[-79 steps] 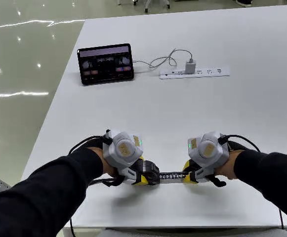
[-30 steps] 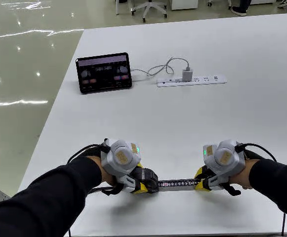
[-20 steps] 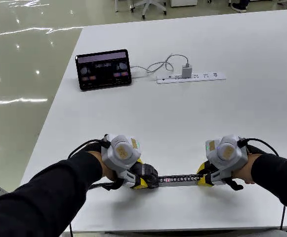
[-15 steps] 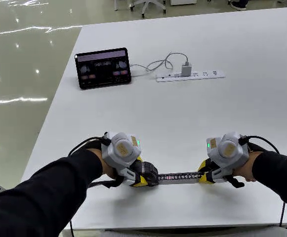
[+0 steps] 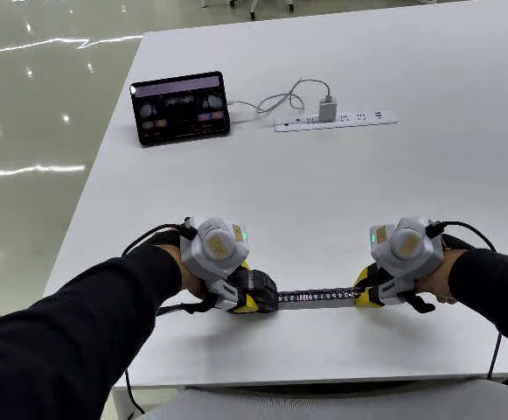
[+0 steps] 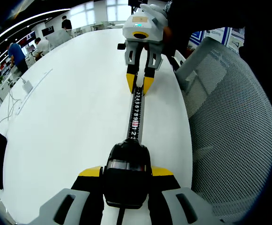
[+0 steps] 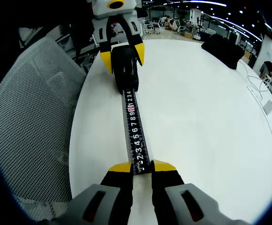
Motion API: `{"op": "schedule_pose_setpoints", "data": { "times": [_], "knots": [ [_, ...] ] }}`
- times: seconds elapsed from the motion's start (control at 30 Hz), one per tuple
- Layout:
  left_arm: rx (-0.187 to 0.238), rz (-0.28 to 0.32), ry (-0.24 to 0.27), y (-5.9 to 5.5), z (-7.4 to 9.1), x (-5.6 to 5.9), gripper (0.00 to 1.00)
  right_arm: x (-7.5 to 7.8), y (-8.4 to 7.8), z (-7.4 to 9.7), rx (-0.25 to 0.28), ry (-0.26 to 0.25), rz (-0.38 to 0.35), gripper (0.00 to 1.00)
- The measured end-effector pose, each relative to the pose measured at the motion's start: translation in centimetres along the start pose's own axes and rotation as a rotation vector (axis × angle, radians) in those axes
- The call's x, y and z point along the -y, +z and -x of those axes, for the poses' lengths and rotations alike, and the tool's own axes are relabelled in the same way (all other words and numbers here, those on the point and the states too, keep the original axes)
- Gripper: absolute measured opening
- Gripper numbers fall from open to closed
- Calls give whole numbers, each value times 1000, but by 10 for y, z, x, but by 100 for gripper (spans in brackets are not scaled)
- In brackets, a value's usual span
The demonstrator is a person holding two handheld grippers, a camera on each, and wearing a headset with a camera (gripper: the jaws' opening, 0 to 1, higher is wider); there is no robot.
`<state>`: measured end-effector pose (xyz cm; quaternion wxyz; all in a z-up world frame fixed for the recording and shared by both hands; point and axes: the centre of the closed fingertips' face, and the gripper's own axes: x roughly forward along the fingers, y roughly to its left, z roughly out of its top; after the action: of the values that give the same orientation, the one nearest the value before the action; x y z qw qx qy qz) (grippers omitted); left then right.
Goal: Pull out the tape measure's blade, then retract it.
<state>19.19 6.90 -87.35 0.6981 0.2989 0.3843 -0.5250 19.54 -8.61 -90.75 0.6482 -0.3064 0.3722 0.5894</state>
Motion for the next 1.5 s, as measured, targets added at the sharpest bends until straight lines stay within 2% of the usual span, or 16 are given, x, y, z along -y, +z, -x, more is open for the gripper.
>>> {"op": "schedule_pose_setpoints", "data": {
  "times": [0.27,1.5],
  "knots": [
    [-22,-14,-2,0,0,1,32,-1,-4,2,-12,-7,18,9],
    [-41,-2,7,-1,-1,1,32,0,-19,12,-23,-6,0,9]
  ]
}}
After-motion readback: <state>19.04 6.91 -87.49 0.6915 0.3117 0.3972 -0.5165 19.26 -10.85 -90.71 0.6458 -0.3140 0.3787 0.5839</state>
